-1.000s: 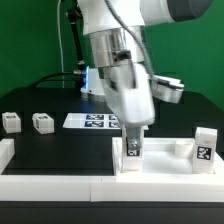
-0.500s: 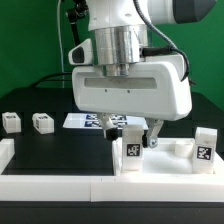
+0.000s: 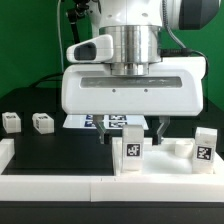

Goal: Assemble square table

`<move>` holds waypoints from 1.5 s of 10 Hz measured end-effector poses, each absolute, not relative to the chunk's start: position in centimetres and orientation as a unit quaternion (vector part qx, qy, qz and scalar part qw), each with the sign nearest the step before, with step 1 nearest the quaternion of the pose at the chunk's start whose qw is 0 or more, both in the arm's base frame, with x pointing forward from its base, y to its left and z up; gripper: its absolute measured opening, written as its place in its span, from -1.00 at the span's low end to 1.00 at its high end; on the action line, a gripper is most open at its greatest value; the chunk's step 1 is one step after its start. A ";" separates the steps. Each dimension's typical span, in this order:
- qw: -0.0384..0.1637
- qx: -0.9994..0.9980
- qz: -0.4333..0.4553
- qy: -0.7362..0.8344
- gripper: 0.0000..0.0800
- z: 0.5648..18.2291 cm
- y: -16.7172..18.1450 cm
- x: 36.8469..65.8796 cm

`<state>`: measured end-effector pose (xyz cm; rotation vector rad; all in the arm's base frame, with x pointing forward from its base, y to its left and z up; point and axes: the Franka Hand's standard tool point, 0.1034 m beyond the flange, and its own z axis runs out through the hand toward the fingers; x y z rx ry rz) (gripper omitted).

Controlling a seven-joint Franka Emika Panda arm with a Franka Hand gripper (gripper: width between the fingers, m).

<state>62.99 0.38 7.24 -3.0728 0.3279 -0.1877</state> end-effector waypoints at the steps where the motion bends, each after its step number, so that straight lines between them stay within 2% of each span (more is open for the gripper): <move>1: 0.024 -0.990 -0.060 0.123 0.39 7.2 0.4 63.0; 2: 0.026 -0.985 -0.059 0.161 -0.12 7.2 0.4 63.0; 3: 0.028 -0.978 -0.058 0.199 -0.28 7.2 0.3 63.0; 7: 0.033 -0.916 -0.054 0.396 -0.28 7.2 -0.1 62.9; 9: 0.056 -0.809 -0.031 0.584 -0.28 7.0 -0.5 62.6; 11: 0.100 -0.704 -0.003 0.703 -0.27 7.0 -0.8 62.3; 13: 0.104 -0.677 0.004 0.729 -0.27 6.9 -0.7 62.2; 14: 0.103 -0.684 0.003 0.722 -0.08 6.9 -0.7 62.2; 15: 0.103 -0.698 0.002 0.708 0.38 6.9 -0.7 62.2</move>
Offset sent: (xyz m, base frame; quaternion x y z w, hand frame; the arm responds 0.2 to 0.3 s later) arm 0.0000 0.0000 0.0000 0.0000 0.0000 0.1938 0.9810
